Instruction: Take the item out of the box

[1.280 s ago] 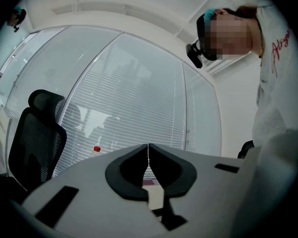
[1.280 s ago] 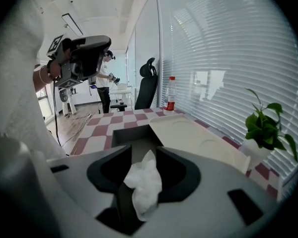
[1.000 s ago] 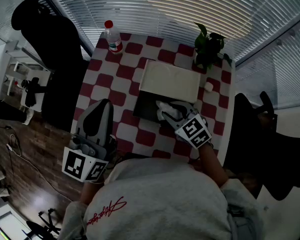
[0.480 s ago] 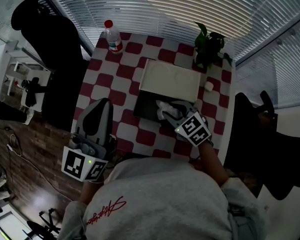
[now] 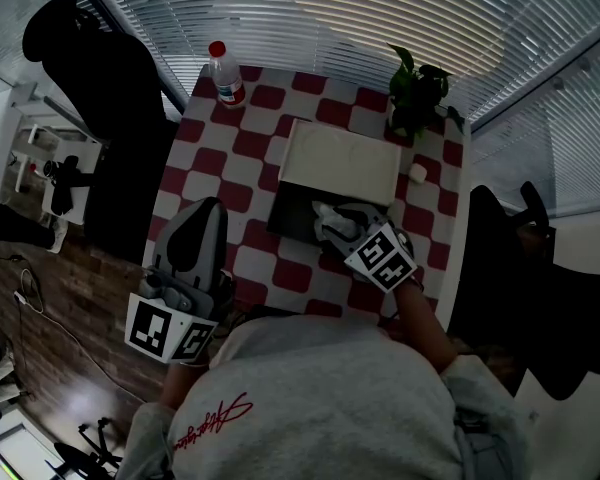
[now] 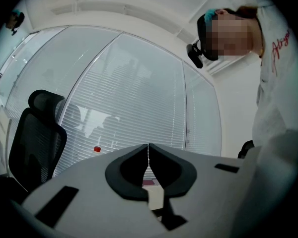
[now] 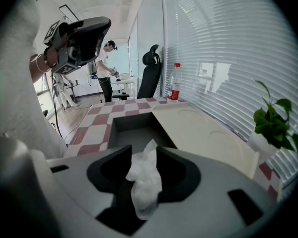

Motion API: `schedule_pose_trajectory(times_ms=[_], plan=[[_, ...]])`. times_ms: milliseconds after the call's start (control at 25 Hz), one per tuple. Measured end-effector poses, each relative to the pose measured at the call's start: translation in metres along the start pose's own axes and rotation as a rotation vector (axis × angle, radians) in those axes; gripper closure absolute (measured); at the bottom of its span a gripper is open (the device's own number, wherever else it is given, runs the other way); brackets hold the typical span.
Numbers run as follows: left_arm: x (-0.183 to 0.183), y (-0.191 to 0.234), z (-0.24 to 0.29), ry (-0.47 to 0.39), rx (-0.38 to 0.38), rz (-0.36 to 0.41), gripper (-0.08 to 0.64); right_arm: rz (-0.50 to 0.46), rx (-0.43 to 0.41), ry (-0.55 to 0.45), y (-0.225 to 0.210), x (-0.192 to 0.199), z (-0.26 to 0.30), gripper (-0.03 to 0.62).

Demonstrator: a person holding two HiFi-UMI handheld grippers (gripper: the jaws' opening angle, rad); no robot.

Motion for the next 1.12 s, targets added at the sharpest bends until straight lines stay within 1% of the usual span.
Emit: schedule_pose_trajectory(times_ms=[160, 320, 1120], plan=[[0.001, -0.001, -0.001, -0.001, 0.001, 0.002, 0.543, -0.008, -0.008, 0.021, 0.001, 0.001, 0.004, 0.43], [0.0, -0.002, -0.002, -0.002, 0.002, 0.0, 0.543, -0.04, -0.008, 0.064, 0.001, 0.002, 0.007, 0.43], [-0.001, 0.004, -0.008, -0.005, -0.016, -0.002, 0.543, -0.077, -0.013, 0.16, -0.001, 0.008, 0.024, 0.43]])
Point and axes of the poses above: the fingertips, and each gripper's own axes: z forward along the fingers, y to its left, x out of its underside, the point moved 2 cm from there along -z, backward along the fingers, and after that the axes turned 8 degrees about -z, right-handed, at the moved point
